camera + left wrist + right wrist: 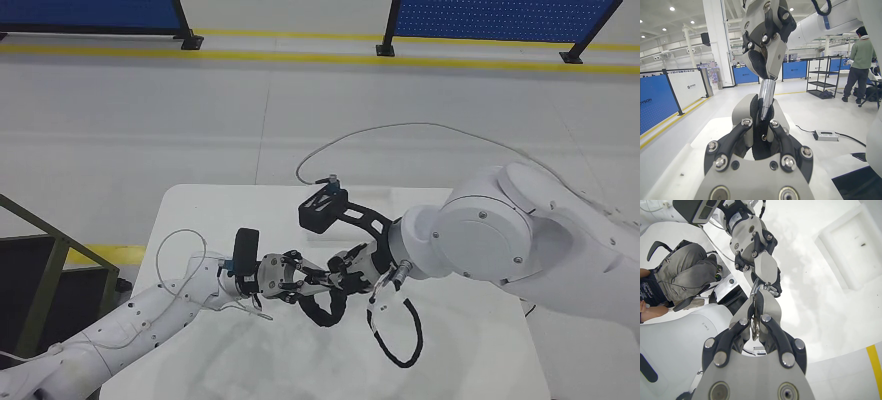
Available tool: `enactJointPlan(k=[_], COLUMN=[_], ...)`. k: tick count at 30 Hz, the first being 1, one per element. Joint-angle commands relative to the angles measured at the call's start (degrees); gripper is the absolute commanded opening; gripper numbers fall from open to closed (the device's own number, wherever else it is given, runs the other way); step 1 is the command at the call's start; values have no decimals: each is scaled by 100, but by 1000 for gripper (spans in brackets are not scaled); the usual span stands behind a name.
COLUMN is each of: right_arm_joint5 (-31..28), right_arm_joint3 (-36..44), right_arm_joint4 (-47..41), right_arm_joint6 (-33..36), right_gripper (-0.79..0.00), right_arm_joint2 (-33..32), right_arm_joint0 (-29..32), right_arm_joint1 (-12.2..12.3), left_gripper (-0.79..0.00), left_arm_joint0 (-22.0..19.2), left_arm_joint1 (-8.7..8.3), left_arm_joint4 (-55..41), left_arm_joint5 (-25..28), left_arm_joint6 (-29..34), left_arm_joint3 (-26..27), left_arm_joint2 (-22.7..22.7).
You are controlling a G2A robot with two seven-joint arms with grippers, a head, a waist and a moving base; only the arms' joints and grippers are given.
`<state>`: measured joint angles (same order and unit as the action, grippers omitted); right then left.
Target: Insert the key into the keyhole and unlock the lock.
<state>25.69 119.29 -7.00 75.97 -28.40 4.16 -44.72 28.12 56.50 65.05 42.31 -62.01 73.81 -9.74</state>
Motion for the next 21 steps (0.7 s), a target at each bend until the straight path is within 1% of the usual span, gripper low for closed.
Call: enactJointPlan(k=[1,11,12,13,16,19,20,21], right_arm_joint5=[14,136,134,122,83,52,41,27], right_arm_joint3=[1,-20,-34,-45,-105,-188,-219,-250], right_arm_joint4=[22,100,95,75,28,-38,-66,-85], right_arm_joint6=[1,29,14,-6,-78,-182,-216,-243], right_gripper=[-785,-785,-773,-720,-708,-656,-628,-579], right_arm_joint2=[-31,-44,-47,-52,-68,-101,-116,-131], right_arm_joint0=[20,94,101,112,144,188,206,222], right_arm_joint1=[6,-28,-35,-43,-67,-88,-93,-97], left_gripper=[-785,-785,-785,-785,-785,-785,-785,-785], left_arm_joint0=[0,9,12,13,22,48,64,80], left_arm_joint1=[-3,2,5,7,13,24,29,34], left_arm_joint4=[-11,-94,-113,-130,-210,-339,-401,-467], left_arm_joint5=[11,57,61,64,75,101,117,142], left_arm_joint6=[11,57,61,64,75,101,117,141], left_arm_joint3=[7,23,24,24,-3,-46,-53,-58], left_arm_joint2=[0,0,0,0,-1,-10,-16,-28])
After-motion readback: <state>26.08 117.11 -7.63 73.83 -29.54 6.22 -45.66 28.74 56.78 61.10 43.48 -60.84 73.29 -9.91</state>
